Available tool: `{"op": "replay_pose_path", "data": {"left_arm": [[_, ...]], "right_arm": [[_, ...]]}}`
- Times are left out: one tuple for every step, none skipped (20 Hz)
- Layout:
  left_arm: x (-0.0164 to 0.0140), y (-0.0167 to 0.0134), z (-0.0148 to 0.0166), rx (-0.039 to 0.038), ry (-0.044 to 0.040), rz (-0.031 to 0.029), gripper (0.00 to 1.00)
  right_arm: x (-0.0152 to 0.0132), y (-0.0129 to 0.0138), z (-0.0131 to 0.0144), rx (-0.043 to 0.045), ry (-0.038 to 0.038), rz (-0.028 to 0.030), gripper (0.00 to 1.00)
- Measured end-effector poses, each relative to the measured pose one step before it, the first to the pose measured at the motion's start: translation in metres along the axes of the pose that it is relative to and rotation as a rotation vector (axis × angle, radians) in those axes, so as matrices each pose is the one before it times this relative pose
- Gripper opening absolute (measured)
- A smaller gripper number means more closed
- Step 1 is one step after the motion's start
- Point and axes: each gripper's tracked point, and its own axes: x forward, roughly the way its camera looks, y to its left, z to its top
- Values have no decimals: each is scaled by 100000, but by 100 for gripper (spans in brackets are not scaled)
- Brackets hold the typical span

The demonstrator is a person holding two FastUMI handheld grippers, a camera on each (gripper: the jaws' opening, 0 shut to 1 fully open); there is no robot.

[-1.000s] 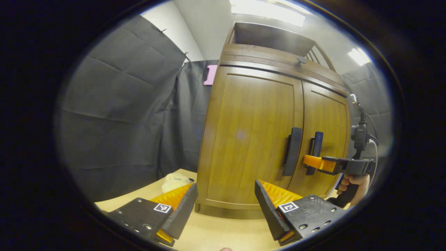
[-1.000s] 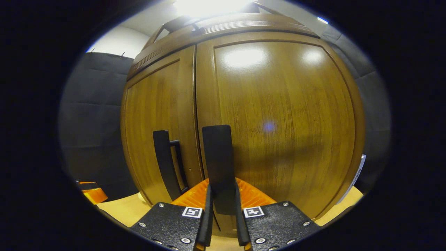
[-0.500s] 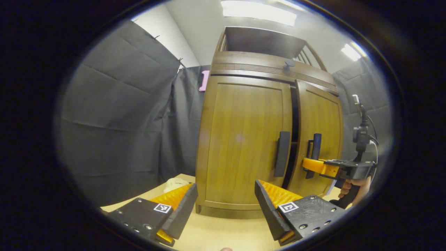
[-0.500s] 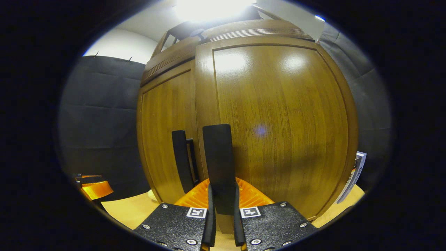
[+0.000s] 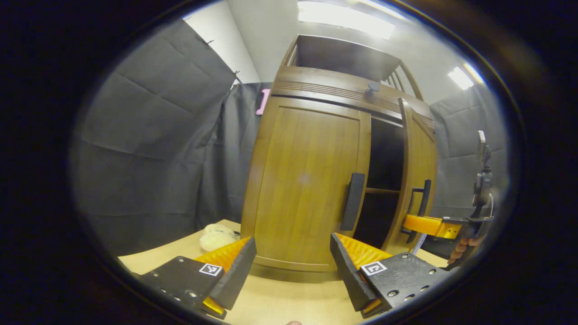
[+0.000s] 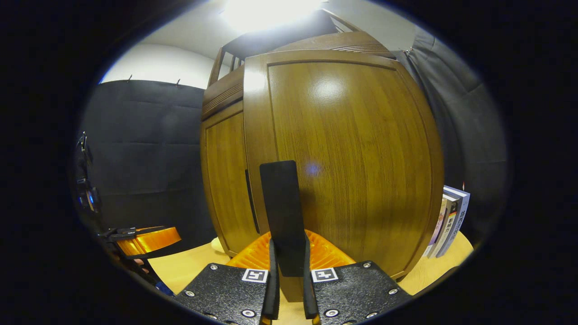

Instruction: Open the right door of the double-door shoe cabinet with the right hand, and open the left door with the left hand.

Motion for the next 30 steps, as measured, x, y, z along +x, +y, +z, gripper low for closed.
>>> {"op": "replay_pose_path", "data": {"left_arm": [[69, -171, 216, -13, -109, -418, 95], [279, -146, 92, 15, -7, -435, 99], [64, -201, -83, -77, 3, -147, 95], [-62, -219, -49, -201, -24, -320, 99], [-39, -247, -84, -242, 75, -318, 95], [-9, -116, -118, -356, 228, -150, 94], [-125, -259, -138, -438, 346, -165, 99], [-24, -229, -18, -678, 317, -301, 95], [-117, -130, -147, -840, 440, -313, 95], [-32, 78, -22, -753, 393, -243, 95], [-316, -162, -148, -454, 38, -46, 95], [-41, 12, 37, -105, -167, 344, 95], [-112, -68, -68, 93, -290, 318, 95], [46, 2, 66, 115, -203, 240, 95], [-63, 11, -53, 41, -99, 61, 95], [-88, -11, 73, -11, -108, -110, 95], [29, -31, -100, 74, -283, -302, 95], [29, -3, 18, 84, -253, -388, 95], [-16, -2, -4, 47, -230, -360, 95], [55, -6, -71, -73, -80, -371, 95], [-45, -52, -54, -117, -47, -497, 95], [-21, -35, 18, -142, 10, -414, 90], [-76, 8, 3, 15, -49, -644, 99], [-3, 31, 63, 41, -242, -414, 95], [54, -32, -62, 49, -194, -306, 95], [12, -15, 42, -70, -192, -409, 95], [33, -50, 3, -11, -244, -468, 95], [54, 1, 62, 22, -158, -294, 95], [24, -67, 1, 80, -245, -344, 95], [85, -25, 21, -29, -119, -273, 95]], "right_arm": [[-637, 49, 20, -13, -207, 529, 19], [-576, -44, 61, 441, -285, 585, 21], [-443, -64, -127, 417, -272, 477, 21], [-580, -115, 65, 263, -225, 379, 19], [-611, -90, 117, -34, -257, 315, 21], [-665, -7, 119, -48, -202, 270, 21], [-774, -113, 36, -17, -248, 170, 21], [-644, -96, 82, 25, -43, 67, 21], [-730, -127, 54, 84, -182, 219, 21], [-577, -253, 100, 262, -252, 257, 21], [-723, -260, 59, 634, -308, 200, 21], [-598, -249, 75, 432, -303, 31, 21], [-603, -313, 71, 270, -294, -124, 21], [-680, -334, 147, -126, -126, -501, 21], [-374, -163, 134, -312, -49, -605, 21], [-488, -315, 98, -503, -129, -740, 21], [-671, -516, -41, -344, -125, -714, 21], [-570, -506, 6, -122, -185, -644, 21], [-561, -335, 96, 116, -22, -509, 21], [-456, -477, 105, 319, 15, -459, 21], [-652, -337, 136, 247, -42, -522, 21], [-677, -475, 137, 238, -90, -634, 22], [-466, -591, 57, 273, -75, -749, 22], [-493, -660, 46, 172, 1, -905, 22], [-477, -623, 72, -142, 33, -1059, 20], [-532, -753, 153, -395, -55, -1282, 20], [-419, -752, 68, -451, -35, -1422, 20], [-457, -817, 143, -463, 60, -1678, 20], [-403, -865, 71, -673, 64, -1754, 20], [-394, -880, 159, -522, 35, -1738, 18]]}}
